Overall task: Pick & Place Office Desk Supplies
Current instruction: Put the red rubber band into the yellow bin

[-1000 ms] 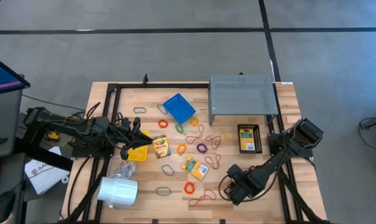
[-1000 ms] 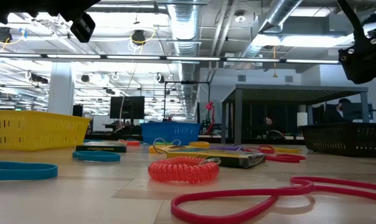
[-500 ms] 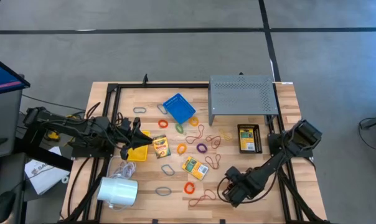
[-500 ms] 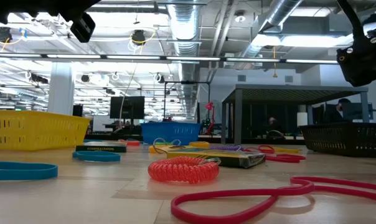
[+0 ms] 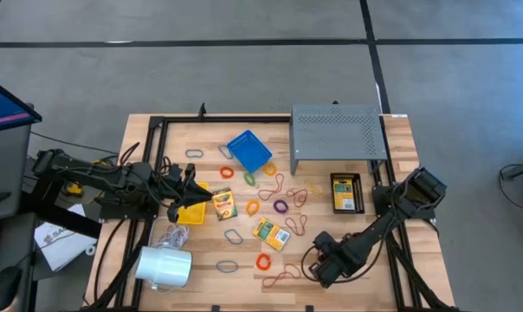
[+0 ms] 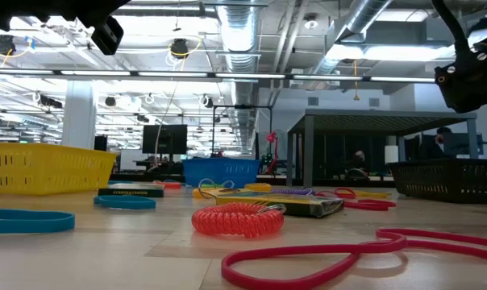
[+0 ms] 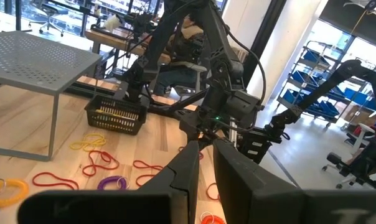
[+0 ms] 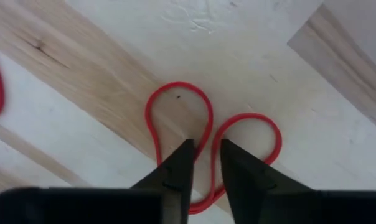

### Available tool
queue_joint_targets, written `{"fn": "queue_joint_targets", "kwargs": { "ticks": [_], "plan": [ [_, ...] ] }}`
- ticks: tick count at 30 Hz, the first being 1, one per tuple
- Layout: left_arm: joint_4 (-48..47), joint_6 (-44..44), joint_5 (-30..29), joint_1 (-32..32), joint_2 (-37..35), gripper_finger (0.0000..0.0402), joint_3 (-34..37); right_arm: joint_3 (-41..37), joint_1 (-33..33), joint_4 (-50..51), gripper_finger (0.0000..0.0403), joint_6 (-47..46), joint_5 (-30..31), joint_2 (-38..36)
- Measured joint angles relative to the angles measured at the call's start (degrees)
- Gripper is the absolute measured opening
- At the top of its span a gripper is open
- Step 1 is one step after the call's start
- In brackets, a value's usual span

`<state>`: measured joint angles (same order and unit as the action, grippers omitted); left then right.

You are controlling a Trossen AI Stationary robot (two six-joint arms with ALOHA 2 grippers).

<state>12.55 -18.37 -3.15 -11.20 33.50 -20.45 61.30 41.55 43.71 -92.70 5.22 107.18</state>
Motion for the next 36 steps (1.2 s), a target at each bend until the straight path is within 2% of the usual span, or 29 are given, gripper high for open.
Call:
{"fn": "queue_joint_targets", "kwargs": {
  "ticks": [6,18,21,36],
  "plan": [
    [0.0,0.1,0.0,0.0,0.0,0.0044,0.0,0.0,0.0,-0.3,0.0006,0.1,0.6,0.0],
    [0.1,0.1,0.0,0.0,0.0,0.0044,0.0,3.4,-0.1,1.5,0.0001,2.1,1.1,0.4],
    [0.5,0.1,0.0,0.0,0.0,0.0044,0.0,5.1,0.1,-1.9,0.0000,3.1,2.3,-0.2],
    [3.5,-0.3,0.0,0.0,0.0,0.0044,0.0,5.5,-0.9,-1.1,0.0000,3.1,13.4,-10.6]
  ]
}}
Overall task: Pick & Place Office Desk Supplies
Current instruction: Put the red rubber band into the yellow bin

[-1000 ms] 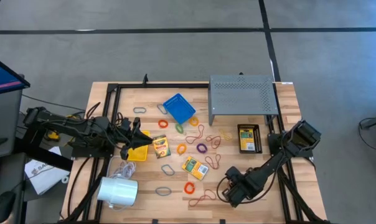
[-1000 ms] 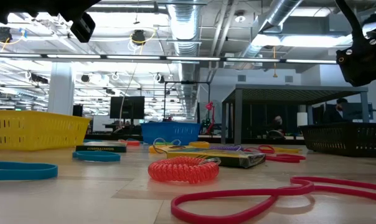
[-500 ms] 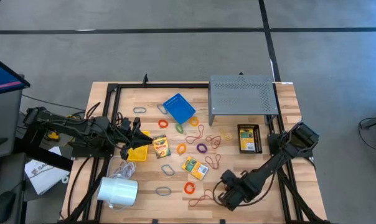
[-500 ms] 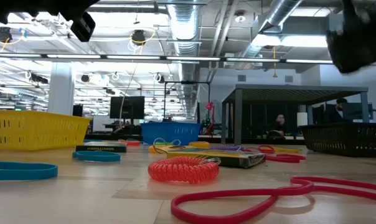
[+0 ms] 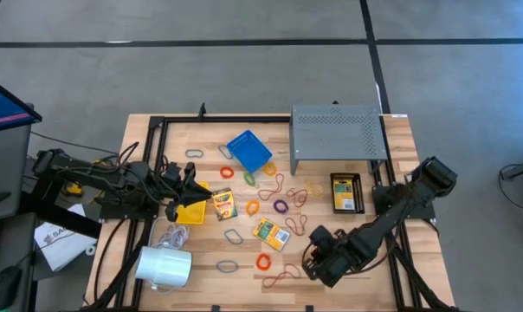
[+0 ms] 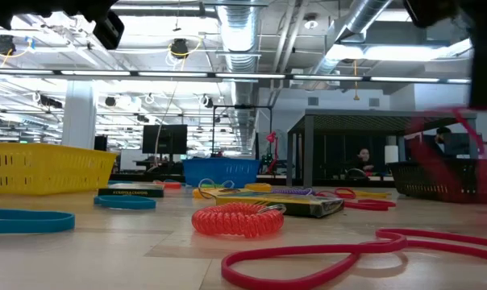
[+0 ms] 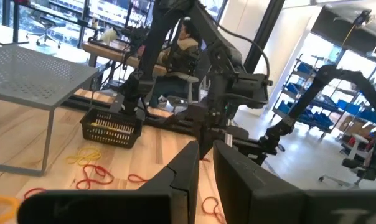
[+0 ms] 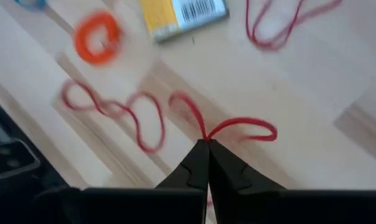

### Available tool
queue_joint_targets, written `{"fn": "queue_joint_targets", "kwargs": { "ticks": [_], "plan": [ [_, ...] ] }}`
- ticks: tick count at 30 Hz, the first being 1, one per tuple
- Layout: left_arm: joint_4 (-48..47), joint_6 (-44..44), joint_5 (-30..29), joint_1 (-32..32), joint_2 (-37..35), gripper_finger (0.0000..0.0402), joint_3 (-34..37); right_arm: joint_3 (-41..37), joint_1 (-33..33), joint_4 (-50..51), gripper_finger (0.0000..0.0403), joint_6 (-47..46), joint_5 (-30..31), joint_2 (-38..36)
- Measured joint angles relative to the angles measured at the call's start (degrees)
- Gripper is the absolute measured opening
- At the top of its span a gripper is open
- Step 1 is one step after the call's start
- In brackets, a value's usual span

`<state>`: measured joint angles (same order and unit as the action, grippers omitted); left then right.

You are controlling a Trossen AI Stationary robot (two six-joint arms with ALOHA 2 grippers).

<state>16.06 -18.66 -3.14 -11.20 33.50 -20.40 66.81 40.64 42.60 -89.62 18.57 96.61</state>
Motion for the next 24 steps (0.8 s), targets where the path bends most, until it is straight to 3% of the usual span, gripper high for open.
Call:
{"fn": "queue_joint_targets", "kwargs": {
  "ticks": [5,11,24],
  "plan": [
    [5.2,-1.4,1.6,-0.4,2.4,0.0044,0.0,0.0,-1.2,-0.5,0.0000,1.2,4.9,-3.9],
    [5.9,1.9,2.6,-1.9,10.6,0.0054,-4.6,0.0,-4.6,-8.0,0.0000,8.3,8.6,-8.2],
    [7.2,12.1,3.0,-2.3,26.4,0.0164,-15.3,0.1,-15.4,-27.1,0.0000,26.7,8.6,-13.6]
  ]
}}
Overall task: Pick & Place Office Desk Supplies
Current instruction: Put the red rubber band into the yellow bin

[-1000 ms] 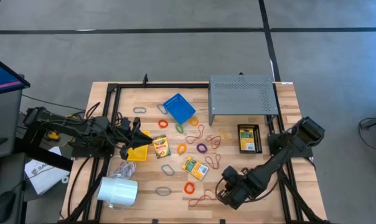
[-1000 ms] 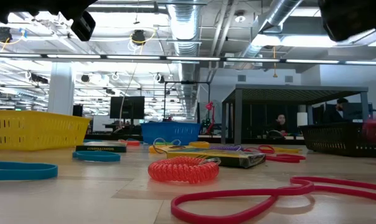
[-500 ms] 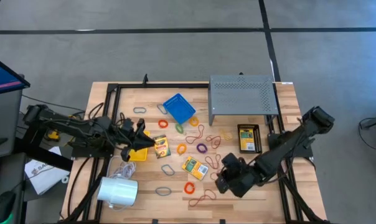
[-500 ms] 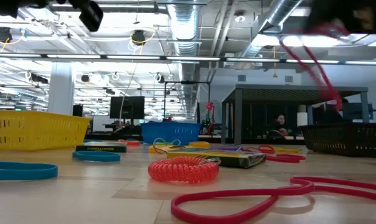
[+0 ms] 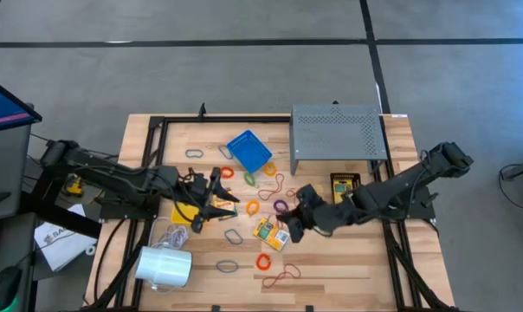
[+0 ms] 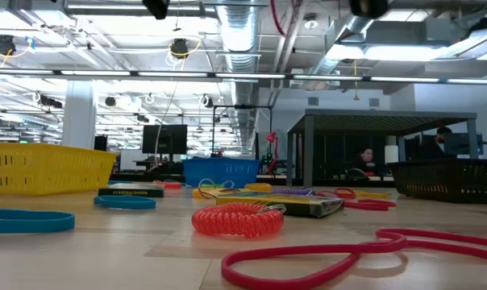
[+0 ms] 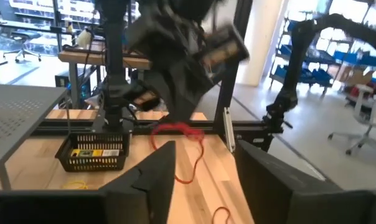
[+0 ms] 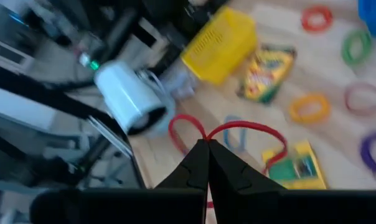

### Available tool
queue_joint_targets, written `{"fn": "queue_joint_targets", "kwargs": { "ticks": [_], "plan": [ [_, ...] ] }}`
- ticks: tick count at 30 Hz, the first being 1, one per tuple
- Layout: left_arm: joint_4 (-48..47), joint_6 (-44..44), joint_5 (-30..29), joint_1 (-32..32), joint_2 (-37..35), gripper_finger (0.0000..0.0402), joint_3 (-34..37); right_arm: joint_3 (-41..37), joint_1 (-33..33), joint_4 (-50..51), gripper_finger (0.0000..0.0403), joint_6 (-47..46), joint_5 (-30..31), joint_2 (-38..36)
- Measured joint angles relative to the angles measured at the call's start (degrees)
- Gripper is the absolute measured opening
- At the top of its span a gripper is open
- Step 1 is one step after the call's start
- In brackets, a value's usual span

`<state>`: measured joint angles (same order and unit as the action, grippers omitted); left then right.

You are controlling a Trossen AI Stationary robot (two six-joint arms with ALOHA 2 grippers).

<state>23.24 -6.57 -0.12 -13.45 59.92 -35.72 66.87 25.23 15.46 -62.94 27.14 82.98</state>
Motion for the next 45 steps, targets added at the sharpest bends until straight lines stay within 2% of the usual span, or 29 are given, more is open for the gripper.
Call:
{"fn": "queue_joint_targets", "kwargs": {
  "ticks": [8,14,18,24,38,45],
  "plan": [
    [0.4,0.4,0.0,0.0,6.1,0.0205,-4.7,0.0,-5.0,-6.8,0.0000,6.4,-2.4,-1.4],
    [3.0,0.2,-0.8,0.0,10.9,0.0204,-7.5,0.0,-7.1,-11.5,0.0000,10.4,-7.4,-1.3],
    [3.9,0.1,-4.4,0.0,13.0,0.0201,-9.0,0.0,-7.8,-13.2,0.0000,11.0,-10.4,-1.3],
    [4.3,0.2,-4.9,0.0,13.3,0.0199,-11.3,0.0,-7.2,-15.3,0.0000,12.0,-10.9,-1.3],
    [6.3,0.1,-4.8,0.0,13.3,0.0167,-11.3,0.0,-7.4,-18.8,0.0000,13.4,-10.8,-1.3],
    [6.3,-0.1,-4.7,0.0,13.3,0.0113,-11.3,0.0,-7.7,-19.2,0.0000,13.4,-10.8,-1.3]
  ]
}}
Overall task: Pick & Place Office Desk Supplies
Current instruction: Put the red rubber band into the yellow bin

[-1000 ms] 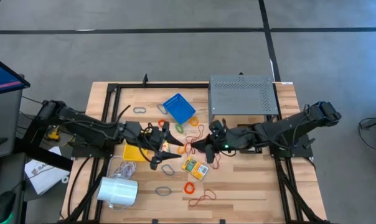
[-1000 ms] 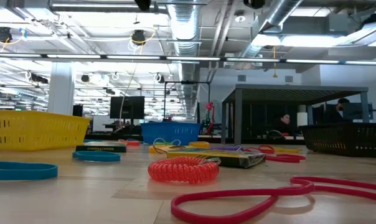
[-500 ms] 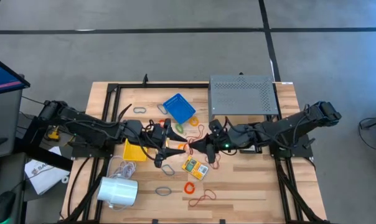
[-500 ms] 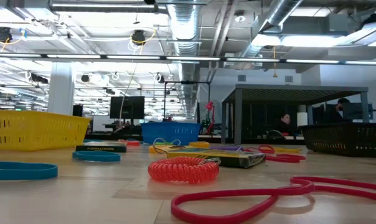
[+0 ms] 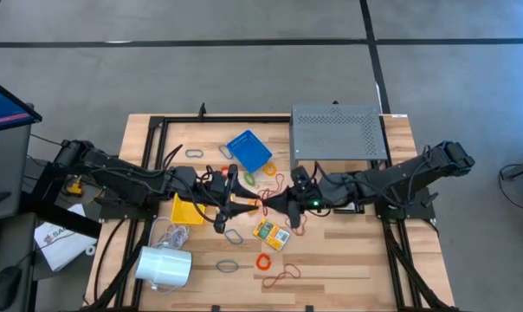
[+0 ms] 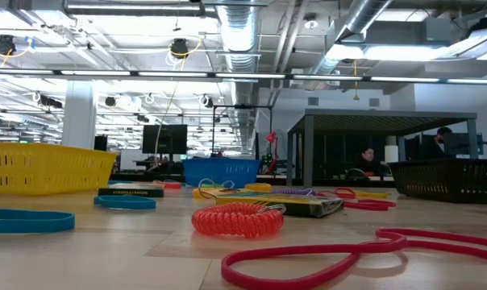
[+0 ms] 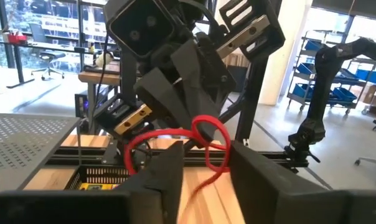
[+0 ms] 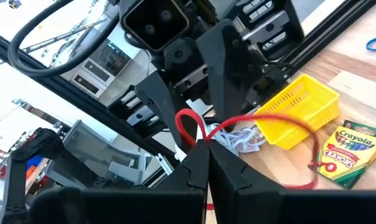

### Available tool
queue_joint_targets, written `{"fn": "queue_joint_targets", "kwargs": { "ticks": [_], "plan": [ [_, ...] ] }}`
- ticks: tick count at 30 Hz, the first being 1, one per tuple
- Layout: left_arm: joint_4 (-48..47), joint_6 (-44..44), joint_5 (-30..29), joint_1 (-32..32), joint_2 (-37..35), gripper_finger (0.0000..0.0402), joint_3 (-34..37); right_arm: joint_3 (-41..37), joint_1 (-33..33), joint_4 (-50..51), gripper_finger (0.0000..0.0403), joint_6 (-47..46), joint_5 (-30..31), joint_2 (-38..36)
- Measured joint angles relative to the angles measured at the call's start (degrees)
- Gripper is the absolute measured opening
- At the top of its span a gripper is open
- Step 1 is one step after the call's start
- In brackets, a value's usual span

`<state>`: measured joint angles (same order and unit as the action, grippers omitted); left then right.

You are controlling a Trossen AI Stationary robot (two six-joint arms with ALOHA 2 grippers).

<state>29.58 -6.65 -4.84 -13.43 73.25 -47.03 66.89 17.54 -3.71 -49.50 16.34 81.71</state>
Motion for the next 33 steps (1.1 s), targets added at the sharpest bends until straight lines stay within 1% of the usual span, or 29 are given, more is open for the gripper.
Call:
{"fn": "queue_joint_targets", "kwargs": {
  "ticks": [2,6,7,13,16,18,20,23,27,30,33],
  "plan": [
    [0.0,-0.6,0.3,0.0,0.0,0.0087,0.0,0.0,0.0,-0.2,0.0000,0.0,0.1,0.0],
    [0.0,-1.3,0.7,0.0,0.0,0.0018,0.0,0.0,-0.1,-0.2,0.0000,0.0,0.1,0.0],
    [0.0,-1.5,1.1,0.0,0.0,0.0010,0.0,0.0,-0.1,-0.2,0.0000,0.0,0.1,0.0],
    [0.0,-1.8,1.6,0.0,0.0,0.0002,0.0,0.0,-0.1,-0.5,0.0001,0.4,0.2,0.0],
    [0.0,-1.8,1.6,0.0,0.0,0.0001,0.0,0.0,-0.1,-3.0,0.0011,2.4,0.2,0.0],
    [0.0,-2.3,1.6,0.0,0.0,0.0001,0.0,0.0,-0.1,-4.8,0.0028,3.6,0.1,0.0],
    [-0.1,-2.8,1.6,0.0,-0.1,0.0001,0.0,0.0,0.0,-6.1,0.0052,4.8,-0.1,0.0],
    [-0.6,-2.8,1.2,0.0,-1.9,0.0001,0.1,0.0,0.0,-6.6,0.0097,4.3,-1.9,0.0],
    [-2.2,-2.4,0.1,0.0,-5.4,0.0001,0.1,0.0,0.0,-6.5,0.0156,4.0,-2.6,0.0],
    [-6.5,-2.4,-1.1,0.1,-8.2,0.0001,0.0,0.0,0.0,-8.2,0.0187,4.0,-2.6,0.0],
    [-12.2,-2.6,-2.6,0.1,-10.7,0.0000,0.0,0.0,-0.1,-12.5,0.0203,4.3,-2.6,0.0]
  ]
}}
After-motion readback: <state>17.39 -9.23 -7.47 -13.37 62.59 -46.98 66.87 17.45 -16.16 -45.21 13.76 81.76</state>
